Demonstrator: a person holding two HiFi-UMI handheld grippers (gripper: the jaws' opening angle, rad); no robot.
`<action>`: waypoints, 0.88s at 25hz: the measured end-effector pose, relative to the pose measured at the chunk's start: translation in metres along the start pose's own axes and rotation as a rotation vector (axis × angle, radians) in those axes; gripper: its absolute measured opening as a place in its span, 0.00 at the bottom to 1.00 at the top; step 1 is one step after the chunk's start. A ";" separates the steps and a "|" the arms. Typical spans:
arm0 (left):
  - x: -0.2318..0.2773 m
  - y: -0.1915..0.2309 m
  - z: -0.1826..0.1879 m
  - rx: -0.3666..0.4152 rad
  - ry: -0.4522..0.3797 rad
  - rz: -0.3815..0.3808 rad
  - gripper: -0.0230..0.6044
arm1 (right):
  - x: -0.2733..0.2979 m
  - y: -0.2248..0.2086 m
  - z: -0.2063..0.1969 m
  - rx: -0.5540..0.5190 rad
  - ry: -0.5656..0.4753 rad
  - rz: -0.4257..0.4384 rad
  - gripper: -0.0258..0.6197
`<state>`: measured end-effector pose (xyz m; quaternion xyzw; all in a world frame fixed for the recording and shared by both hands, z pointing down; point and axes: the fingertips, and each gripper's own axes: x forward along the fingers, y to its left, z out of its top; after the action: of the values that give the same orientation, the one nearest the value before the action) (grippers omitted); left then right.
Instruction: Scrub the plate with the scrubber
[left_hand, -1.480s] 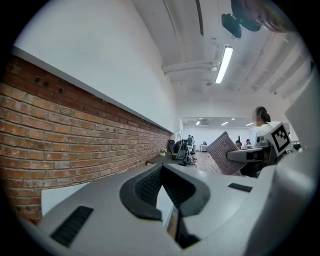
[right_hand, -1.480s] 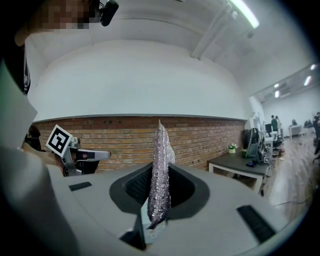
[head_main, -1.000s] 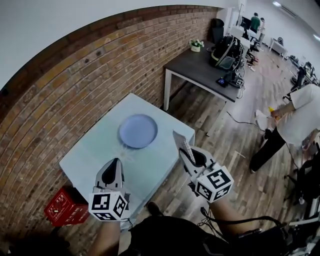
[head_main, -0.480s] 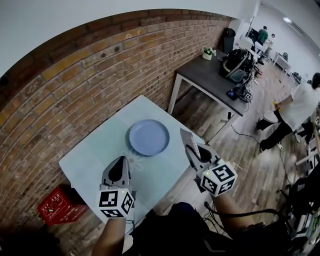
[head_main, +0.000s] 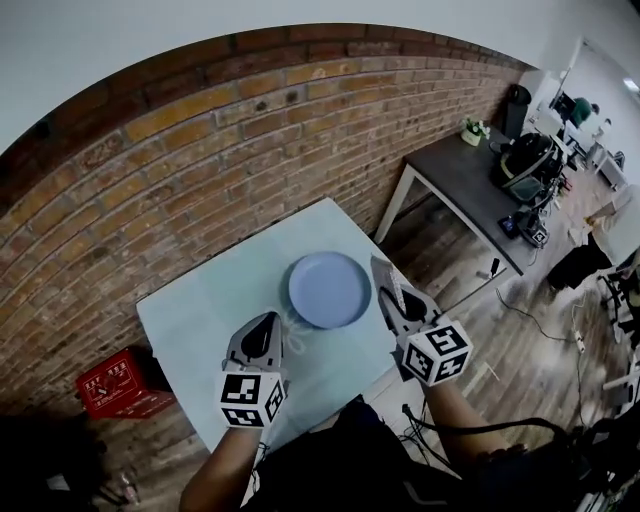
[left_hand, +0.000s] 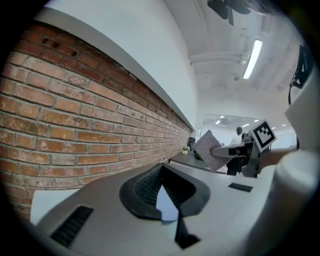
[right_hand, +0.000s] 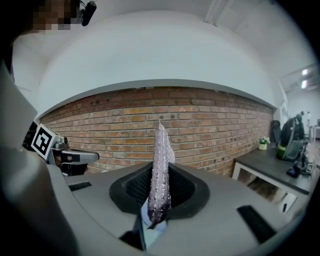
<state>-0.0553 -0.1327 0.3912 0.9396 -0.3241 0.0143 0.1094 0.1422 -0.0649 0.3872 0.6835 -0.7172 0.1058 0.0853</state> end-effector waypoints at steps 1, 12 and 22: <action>0.005 0.002 -0.004 -0.005 0.009 0.016 0.05 | 0.008 -0.005 -0.002 0.000 0.008 0.014 0.15; 0.058 0.018 -0.044 -0.057 0.091 0.184 0.05 | 0.103 -0.057 -0.032 -0.011 0.124 0.168 0.15; 0.086 0.024 -0.091 -0.129 0.169 0.297 0.05 | 0.164 -0.074 -0.077 -0.038 0.237 0.287 0.15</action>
<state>0.0023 -0.1836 0.4926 0.8679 -0.4489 0.0885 0.1932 0.2061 -0.2050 0.5078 0.5550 -0.7942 0.1830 0.1664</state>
